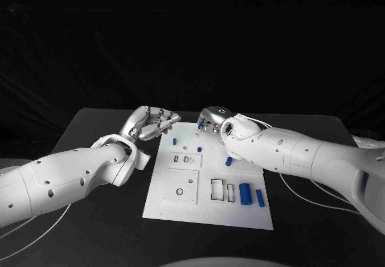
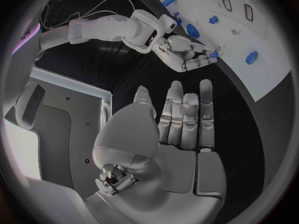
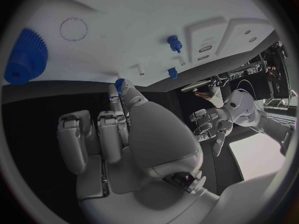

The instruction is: Assemble the parts on the task board

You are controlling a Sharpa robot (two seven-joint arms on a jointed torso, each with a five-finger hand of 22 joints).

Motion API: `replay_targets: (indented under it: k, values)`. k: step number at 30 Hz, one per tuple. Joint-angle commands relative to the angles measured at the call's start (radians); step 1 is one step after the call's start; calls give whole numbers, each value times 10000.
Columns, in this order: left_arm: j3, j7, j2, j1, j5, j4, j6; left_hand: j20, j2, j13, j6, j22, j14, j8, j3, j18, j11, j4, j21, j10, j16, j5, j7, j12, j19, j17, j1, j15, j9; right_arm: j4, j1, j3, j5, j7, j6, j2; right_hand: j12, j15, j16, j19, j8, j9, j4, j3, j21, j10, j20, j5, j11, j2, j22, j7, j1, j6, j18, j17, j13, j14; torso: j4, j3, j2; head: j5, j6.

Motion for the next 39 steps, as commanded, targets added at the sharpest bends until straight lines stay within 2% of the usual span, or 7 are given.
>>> replay_targets:
  k: [1, 5, 12, 16, 19, 24, 39]
  values:
    - [10, 78, 47, 48, 43, 14, -36, 7, 8, -17, 0, -19, -88, -24, -56, 148, 0, -1, -77, -52, -45, 65, 42, -51, -65, -27, 89, 6, 15, 78, -10, -7, -76, 79, 26, -29, 39, 78, 41, 1046, -2, 43, 26, 65, 45, 44, 47, 41, -39, 9, 2628, 24, 11, 20, -69, 2632, 9, 1062, 21, -33, 53, -26, 31]
    - [9, 85, 115, 85, 43, -9, -26, 8, 21, -23, -1, -22, -91, -24, -51, 148, 0, -2, -90, -55, -52, 66, 43, -56, -62, -32, 103, 7, 17, 87, 4, -4, -110, 57, 63, -84, 39, 80, 41, 1046, -6, 42, 30, 78, 45, 38, 49, 44, -39, 10, 2628, 22, 10, 19, -69, 2632, 10, 1062, 80, -48, 79, -85, 37]
    - [7, 72, 86, 146, 43, 26, -36, 8, 21, -23, -1, -22, -91, -24, -51, 148, 0, -2, -90, -55, -52, 66, 43, -56, -62, -32, 103, 7, 17, 7, 11, -1, -136, 23, 49, -85, 38, 84, 41, 1046, -19, 38, 36, 115, 45, 15, 53, 48, -41, 6, 2628, 16, 16, 10, -69, 2632, 9, 1062, 114, -64, 120, -102, 124]
    - [7, 67, 60, 161, 43, 34, -47, 8, 21, -23, -1, -22, -91, -24, -51, 148, 0, -2, -90, -55, -52, 66, 43, -56, -62, -32, 103, 7, 17, -3, 15, 1, -160, -2, 72, -71, 36, 84, 41, 1046, -22, 37, 37, 124, 45, 5, 54, 48, -40, 2, 2628, 14, 17, 8, -69, 2632, 9, 1062, 93, -62, 109, -73, 95]
    - [6, 62, 60, 170, 43, 28, -43, 8, 21, -23, -1, -22, -91, -24, -51, 148, 0, -2, -90, -55, -52, 66, 43, -56, -62, -32, 103, 7, 17, -9, 22, 3, -181, -21, 89, -62, 35, 85, 41, 1046, -24, 36, 37, 128, 45, 2, 55, 48, -40, 0, 2628, 13, 18, 7, -69, 2632, 8, 1062, 107, -61, 109, -106, 108]
    - [-4, 59, 68, 179, 43, 24, -26, 8, 21, -23, -1, -22, -91, -24, -51, 148, 0, -2, -90, -55, -52, 66, 43, -56, -62, -32, 103, 7, 17, -45, 27, 4, -222, -51, 158, -38, 35, 86, 41, 1046, -29, 35, 41, 151, 45, -15, 57, 48, -43, -6, 2628, 8, 19, 6, -69, 2632, 8, 1062, 74, -68, 100, -92, 94]
    - [-6, 49, 41, 193, 43, 59, -35, 12, 40, -34, -2, -28, -94, -23, -48, 149, 1, -1, -121, -60, -62, 65, 44, -65, -53, -38, 129, 8, 21, -224, 48, 6, -238, -87, 297, 41, 29, 80, 41, 1046, -105, 5, 103, 299, 45, -223, 54, 37, -64, -162, 2628, -54, -28, -75, -69, 2632, 7, 1062, 105, -62, 109, -52, -7]
